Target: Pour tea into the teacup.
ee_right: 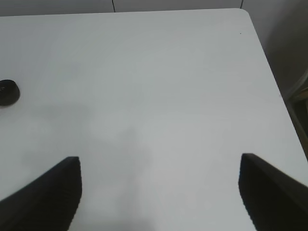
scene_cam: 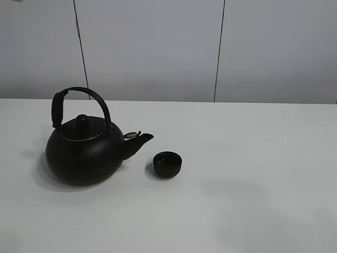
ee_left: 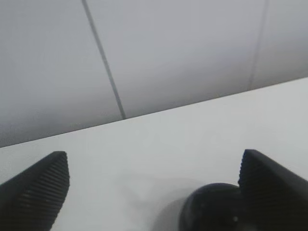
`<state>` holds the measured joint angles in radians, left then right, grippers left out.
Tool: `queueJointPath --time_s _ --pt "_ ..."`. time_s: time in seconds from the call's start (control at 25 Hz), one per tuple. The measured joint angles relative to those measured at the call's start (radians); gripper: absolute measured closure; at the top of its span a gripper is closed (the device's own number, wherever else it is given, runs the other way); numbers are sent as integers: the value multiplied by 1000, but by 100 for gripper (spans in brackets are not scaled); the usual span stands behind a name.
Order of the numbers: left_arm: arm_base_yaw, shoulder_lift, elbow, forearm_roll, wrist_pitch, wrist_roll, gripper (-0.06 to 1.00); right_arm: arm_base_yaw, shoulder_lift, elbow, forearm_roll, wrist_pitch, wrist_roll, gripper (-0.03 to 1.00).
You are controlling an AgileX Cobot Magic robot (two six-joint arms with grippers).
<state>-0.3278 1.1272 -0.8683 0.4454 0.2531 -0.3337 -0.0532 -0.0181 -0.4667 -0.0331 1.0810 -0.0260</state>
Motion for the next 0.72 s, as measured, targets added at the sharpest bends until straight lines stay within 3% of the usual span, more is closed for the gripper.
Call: queueJointPath --time_s 0.16,0.28,0.52,0.72 --pt "11 -92 -194 -4 348 93 25 0 0 0 0 0 0 36" --pt "80 -159 -267 -6 503 182 25 0 0 0 0 0 0 36" --pt "268 -304 -274 -66 602 334 25 0 0 0 0 0 0 36" --pt "310 -369 -274 -166 671 377 25 0 0 0 0 0 0 36"
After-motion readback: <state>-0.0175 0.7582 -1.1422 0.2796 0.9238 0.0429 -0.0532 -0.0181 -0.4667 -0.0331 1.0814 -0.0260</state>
